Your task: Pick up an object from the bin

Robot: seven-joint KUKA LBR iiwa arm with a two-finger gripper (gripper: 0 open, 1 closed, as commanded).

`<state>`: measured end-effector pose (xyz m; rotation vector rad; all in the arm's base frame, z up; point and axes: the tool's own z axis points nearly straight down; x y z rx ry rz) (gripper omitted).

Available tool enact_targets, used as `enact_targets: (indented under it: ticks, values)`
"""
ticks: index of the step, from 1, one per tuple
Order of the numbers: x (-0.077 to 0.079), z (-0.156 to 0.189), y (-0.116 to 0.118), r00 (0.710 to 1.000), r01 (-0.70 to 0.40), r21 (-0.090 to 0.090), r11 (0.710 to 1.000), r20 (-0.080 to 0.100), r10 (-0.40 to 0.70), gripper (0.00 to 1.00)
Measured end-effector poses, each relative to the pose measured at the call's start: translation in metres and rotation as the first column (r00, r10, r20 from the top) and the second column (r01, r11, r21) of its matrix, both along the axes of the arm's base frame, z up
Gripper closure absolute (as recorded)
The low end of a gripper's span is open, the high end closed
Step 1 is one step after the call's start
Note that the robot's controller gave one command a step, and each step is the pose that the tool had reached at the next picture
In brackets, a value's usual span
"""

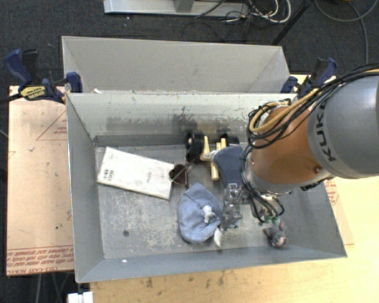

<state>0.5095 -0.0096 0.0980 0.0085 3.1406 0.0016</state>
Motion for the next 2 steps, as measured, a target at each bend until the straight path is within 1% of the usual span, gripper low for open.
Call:
enact_targets:
  ticks: [1, 2]
  values:
    - [0.000, 0.000, 0.000, 1.000, 0.000, 0.000, 1.000, 0.000, 0.000, 1.00]
    - [-0.012, 0.106, 0.000, 1.000, -0.003, 0.000, 1.000, 0.001, 0.003, 1.00]
